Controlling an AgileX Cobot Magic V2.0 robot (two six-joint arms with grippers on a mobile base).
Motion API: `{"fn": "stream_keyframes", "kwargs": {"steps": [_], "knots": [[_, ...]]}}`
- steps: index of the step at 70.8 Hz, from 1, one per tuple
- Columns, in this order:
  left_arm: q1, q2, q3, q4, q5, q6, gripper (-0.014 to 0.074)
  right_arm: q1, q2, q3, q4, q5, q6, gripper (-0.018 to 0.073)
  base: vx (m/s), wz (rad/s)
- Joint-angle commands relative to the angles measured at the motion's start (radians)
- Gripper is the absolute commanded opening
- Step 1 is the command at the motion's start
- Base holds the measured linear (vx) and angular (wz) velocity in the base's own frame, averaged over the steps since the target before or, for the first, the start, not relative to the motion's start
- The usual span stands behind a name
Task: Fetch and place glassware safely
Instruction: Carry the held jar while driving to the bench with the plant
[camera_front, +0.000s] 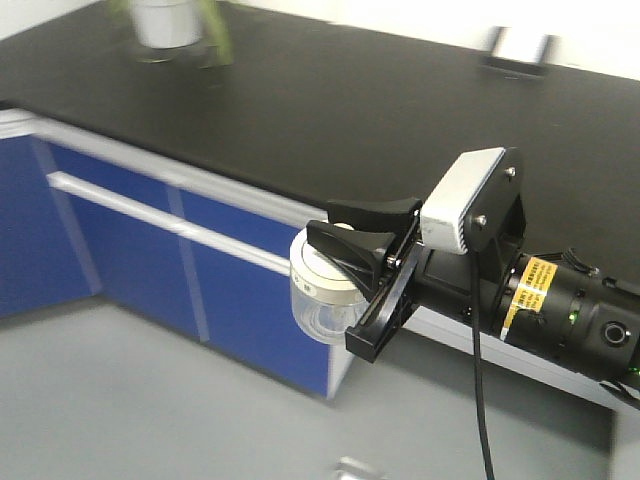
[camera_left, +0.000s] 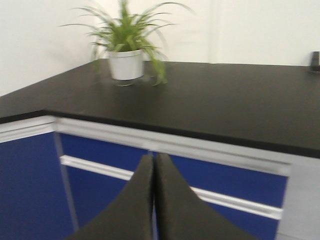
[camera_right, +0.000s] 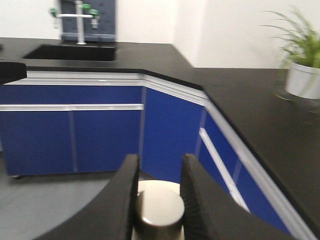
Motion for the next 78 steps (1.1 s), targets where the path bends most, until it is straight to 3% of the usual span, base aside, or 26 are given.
{"fn": "stream_keyframes", "kwargs": {"steps": [1,43,78], "knots": [[-0.006,0.0,-0.025,-0.009,-0.075,-0.003,-0.0007,-0.002,-0.03,-0.03,0.041,-0.078,-0.004,-0.0003,0.18,-0.7],[-0.006,0.0,-0.025,-0.009,-0.075,-0.003,-0.0007,-0.002,-0.03,-0.03,0.041,-0.077,-0.004,-0.0003,0.18,-0.68],[-0.006,0.0,-0.025,-0.009,-0.075,-0.003,-0.0007,-0.002,-0.03,-0.03,0.041,-0.077,-0.004,-0.0003,0.16,-0.21]]}}
